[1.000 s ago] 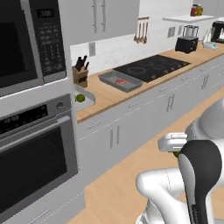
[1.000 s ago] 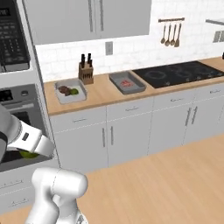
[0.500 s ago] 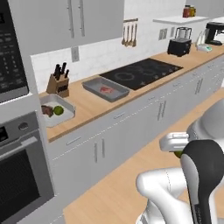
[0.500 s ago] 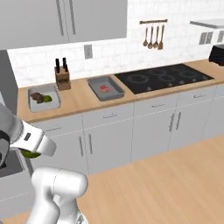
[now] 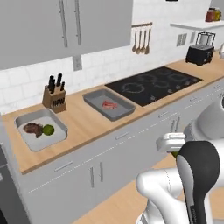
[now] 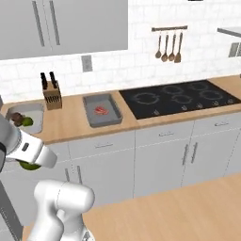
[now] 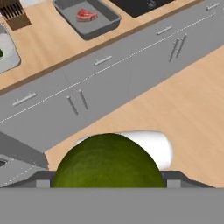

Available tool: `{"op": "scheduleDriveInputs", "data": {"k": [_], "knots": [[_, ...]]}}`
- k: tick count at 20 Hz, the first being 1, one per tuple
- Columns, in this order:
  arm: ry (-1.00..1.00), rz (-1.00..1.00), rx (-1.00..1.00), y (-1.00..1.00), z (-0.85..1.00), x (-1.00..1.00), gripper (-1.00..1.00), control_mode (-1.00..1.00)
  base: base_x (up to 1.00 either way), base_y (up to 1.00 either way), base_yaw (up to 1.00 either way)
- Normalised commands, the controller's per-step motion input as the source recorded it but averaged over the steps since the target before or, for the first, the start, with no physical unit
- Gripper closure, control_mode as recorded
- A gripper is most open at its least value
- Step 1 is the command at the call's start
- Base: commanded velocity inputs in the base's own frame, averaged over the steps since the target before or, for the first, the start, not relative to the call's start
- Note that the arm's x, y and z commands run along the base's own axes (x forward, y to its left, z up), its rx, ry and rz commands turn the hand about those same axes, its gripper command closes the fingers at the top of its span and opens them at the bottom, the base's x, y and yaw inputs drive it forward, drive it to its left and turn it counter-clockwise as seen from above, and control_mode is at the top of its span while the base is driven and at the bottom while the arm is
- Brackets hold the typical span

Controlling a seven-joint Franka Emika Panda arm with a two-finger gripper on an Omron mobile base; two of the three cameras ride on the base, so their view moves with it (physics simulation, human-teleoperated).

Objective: Place one lime and one steak in each tupperware on the nearby counter, to pack two identical lunches.

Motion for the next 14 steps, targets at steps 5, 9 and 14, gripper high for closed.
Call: {"op": "scheduleDriveInputs", "data": {"k": [5,9,14], "knots": [[0.00,0.00,0.00,0.00,0.00,0.00,1.00,1.00,1.00,-0.44,0.29],[0.00,0.00,0.00,0.00,0.00,0.00,1.00,1.00,0.99,-0.03,0.37],[0.00,0.00,0.00,0.00,0.00,0.00,1.00,1.00,0.67,-0.01,0.42]]}}
